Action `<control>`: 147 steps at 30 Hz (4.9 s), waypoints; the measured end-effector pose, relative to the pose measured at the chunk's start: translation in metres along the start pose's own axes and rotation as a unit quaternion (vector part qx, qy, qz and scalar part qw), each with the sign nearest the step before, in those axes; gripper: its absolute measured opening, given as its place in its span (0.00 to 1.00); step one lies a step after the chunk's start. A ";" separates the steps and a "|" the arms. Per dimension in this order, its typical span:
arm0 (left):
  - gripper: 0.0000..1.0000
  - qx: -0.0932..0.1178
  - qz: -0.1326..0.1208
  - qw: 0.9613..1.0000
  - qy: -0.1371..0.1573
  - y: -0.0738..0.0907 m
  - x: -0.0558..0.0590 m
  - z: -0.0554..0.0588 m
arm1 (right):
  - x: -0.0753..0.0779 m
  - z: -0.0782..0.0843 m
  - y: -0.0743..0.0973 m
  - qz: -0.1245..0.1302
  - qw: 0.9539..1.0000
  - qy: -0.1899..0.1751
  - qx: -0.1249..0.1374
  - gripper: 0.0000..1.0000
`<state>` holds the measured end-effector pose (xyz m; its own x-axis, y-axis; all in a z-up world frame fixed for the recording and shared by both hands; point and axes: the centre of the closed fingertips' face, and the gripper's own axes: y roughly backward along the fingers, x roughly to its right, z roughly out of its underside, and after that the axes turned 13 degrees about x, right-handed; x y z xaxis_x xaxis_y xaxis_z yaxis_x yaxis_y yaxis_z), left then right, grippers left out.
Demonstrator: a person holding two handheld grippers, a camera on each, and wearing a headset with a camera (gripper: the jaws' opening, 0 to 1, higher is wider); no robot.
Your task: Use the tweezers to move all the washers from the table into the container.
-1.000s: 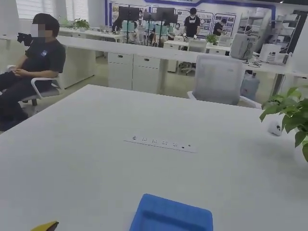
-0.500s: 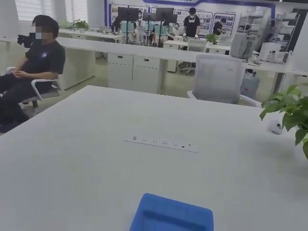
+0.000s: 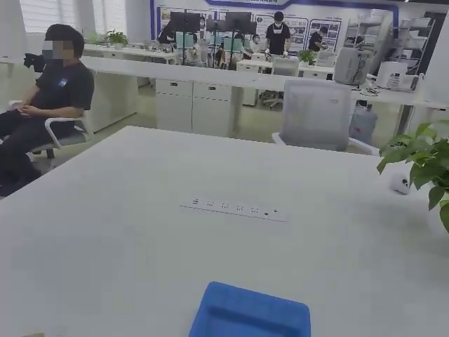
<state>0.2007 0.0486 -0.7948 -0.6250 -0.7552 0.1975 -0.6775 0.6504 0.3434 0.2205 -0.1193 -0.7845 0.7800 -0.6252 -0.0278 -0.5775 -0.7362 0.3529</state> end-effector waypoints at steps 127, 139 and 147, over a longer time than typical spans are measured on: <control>0.00 -0.217 0.264 0.874 -0.345 -0.027 0.069 -0.007 | -0.082 0.048 -0.071 -0.236 0.966 0.083 -0.070 0.08; 0.00 -0.221 0.272 0.859 -0.372 -0.031 0.070 -0.021 | -0.083 0.034 -0.087 -0.233 0.966 0.100 -0.047 0.07; 0.00 -0.230 0.270 0.854 -0.380 -0.036 0.065 -0.025 | -0.080 0.032 -0.095 -0.231 0.967 0.100 -0.038 0.08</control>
<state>0.1940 -0.0260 -0.7717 -0.9881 0.0293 -0.1512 -0.0954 0.6546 0.7499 0.2059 -0.0076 -0.8458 0.9859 -0.1663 -0.0209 -0.1429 -0.8993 0.4132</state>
